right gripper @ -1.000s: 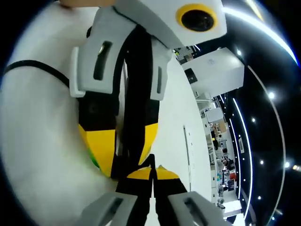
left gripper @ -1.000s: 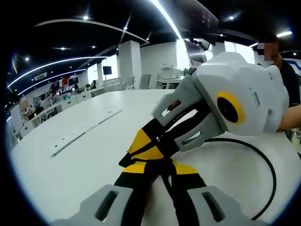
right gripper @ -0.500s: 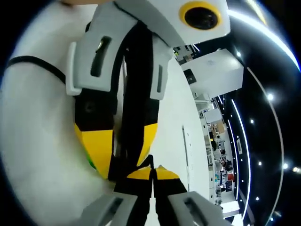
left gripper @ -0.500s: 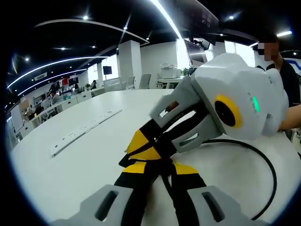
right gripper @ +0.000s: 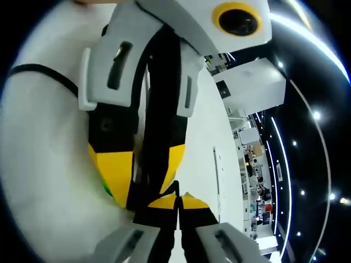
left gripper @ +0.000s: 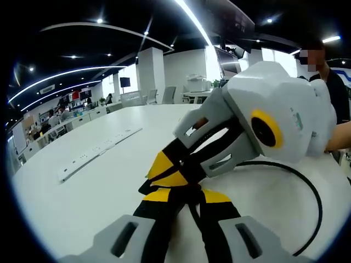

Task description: Find the charging cable on the desk, coil it up and secure with Velcro.

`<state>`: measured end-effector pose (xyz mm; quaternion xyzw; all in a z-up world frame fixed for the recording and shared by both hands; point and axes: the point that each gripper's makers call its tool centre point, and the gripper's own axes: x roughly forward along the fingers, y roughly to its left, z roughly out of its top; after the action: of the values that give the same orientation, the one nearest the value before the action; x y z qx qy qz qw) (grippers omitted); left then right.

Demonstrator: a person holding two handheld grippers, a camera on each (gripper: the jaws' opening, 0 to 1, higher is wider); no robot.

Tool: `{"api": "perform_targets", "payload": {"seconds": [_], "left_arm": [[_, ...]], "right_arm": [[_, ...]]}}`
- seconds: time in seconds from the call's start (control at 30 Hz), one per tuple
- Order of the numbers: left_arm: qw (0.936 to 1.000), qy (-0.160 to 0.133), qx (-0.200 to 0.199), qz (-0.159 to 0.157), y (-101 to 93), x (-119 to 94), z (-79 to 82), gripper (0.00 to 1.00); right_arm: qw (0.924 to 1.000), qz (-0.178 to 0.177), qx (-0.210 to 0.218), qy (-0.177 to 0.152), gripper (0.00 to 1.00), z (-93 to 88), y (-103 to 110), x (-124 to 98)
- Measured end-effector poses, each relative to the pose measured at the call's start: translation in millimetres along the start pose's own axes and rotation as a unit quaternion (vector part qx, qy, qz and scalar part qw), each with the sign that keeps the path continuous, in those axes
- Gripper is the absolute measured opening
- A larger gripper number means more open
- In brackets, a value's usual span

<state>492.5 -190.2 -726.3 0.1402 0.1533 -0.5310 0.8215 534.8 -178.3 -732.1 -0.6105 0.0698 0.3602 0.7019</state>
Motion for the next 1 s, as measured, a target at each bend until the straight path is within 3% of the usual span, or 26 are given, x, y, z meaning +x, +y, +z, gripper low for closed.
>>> {"api": "perform_targets", "payload": {"seconds": [0.2,0.43,0.67,0.73,0.87,1.0], "left_arm": [[1.0000,-0.001,0.000,-0.001,-2.0,-0.1,-1.2,0.20],[1.0000,-0.002,0.002,-0.003,-1.9,-0.1,-0.9,0.20],[1.0000,-0.003,0.003,-0.005,-1.4,0.1,-0.2,0.20],[1.0000,-0.003,0.003,-0.004,-1.5,0.2,0.0,0.20],[1.0000,-0.003,0.003,-0.005,-1.5,0.2,0.0,0.20],[1.0000,-0.004,0.006,-0.006,-1.1,0.4,0.9,0.20]], "right_arm": [[0.9998,0.009,-0.016,0.012,0.14,-7.1,-3.8,-11.9],[0.9995,0.010,0.030,-0.009,0.14,-4.5,-17.5,-35.2],[0.9989,0.019,0.039,-0.013,0.15,0.8,-16.7,-35.0],[0.9964,0.046,0.067,-0.025,0.14,6.0,-7.0,-34.0],[0.9962,0.059,0.064,-0.013,0.03,5.3,-2.8,-34.3],[0.9946,0.072,0.072,-0.020,0.03,8.5,2.1,-33.4]]}}
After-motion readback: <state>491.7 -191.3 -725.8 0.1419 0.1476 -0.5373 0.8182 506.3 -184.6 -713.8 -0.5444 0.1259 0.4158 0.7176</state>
